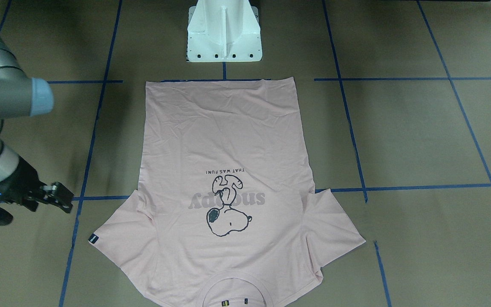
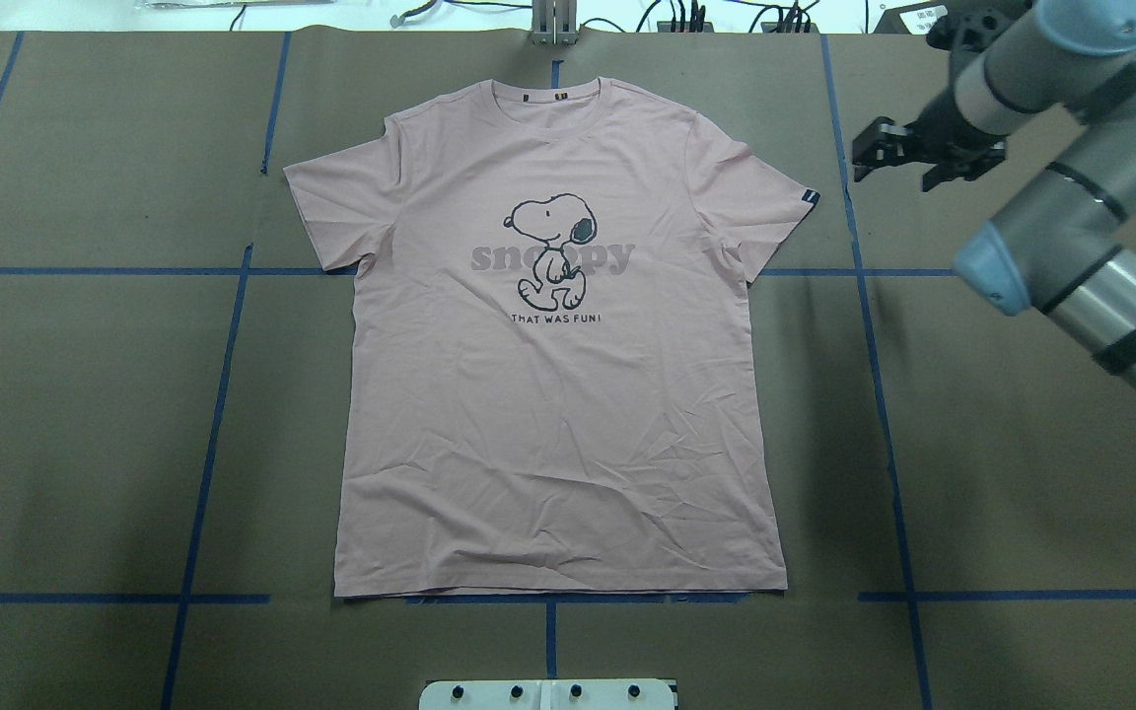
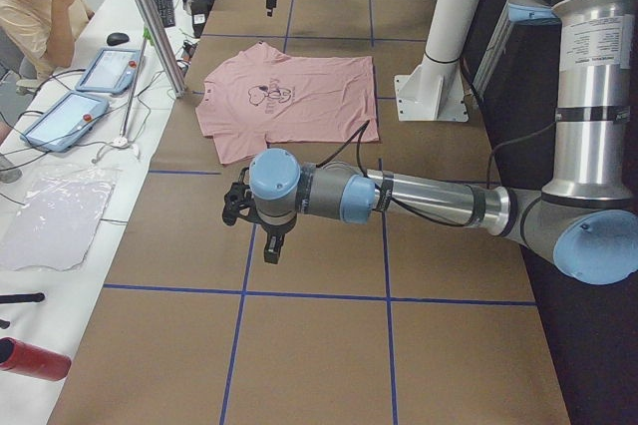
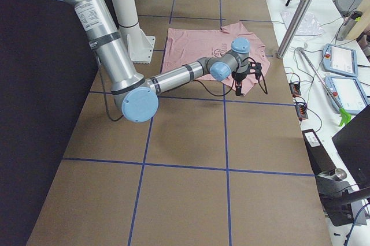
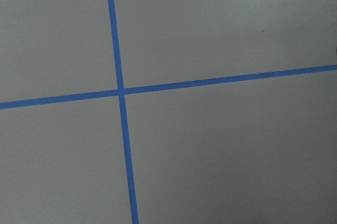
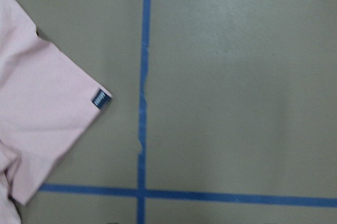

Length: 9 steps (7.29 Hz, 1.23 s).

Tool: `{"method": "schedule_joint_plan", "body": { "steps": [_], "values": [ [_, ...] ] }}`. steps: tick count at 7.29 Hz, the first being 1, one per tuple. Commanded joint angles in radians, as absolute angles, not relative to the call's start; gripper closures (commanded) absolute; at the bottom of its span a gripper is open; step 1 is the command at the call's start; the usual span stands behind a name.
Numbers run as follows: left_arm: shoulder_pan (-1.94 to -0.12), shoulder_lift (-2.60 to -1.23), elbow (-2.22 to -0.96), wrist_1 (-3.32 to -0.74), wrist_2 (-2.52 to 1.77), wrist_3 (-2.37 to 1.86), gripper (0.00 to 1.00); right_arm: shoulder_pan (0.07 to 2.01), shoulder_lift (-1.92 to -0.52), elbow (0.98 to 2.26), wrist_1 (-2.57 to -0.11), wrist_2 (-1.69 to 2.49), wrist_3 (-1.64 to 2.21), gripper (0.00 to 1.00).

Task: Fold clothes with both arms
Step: 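Move the right gripper over the shirt sleeve nearest it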

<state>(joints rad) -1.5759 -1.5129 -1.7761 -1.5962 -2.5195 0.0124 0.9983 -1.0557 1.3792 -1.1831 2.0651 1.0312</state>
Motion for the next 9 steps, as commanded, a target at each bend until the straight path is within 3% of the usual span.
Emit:
{"method": "schedule_joint_plan", "body": {
  "steps": [1, 3, 9],
  "values": [
    [-1.575, -1.513, -1.789, -1.598, -2.526, 0.012, 0.0, 0.95, -0.917, 1.134, -1.033, 1.936, 1.204, 0.23],
    [-1.575, -1.511, -1.801, -1.598, -2.526, 0.012, 0.0, 0.917, -0.885, 1.091, -1.032, 1.886, 1.265, 0.3],
    [-1.575, -1.513, -1.801, -1.598, -2.526, 0.012, 0.0, 0.887, -0.926, 1.094, -1.031, 1.884, 1.267, 0.36]
  ]
}}
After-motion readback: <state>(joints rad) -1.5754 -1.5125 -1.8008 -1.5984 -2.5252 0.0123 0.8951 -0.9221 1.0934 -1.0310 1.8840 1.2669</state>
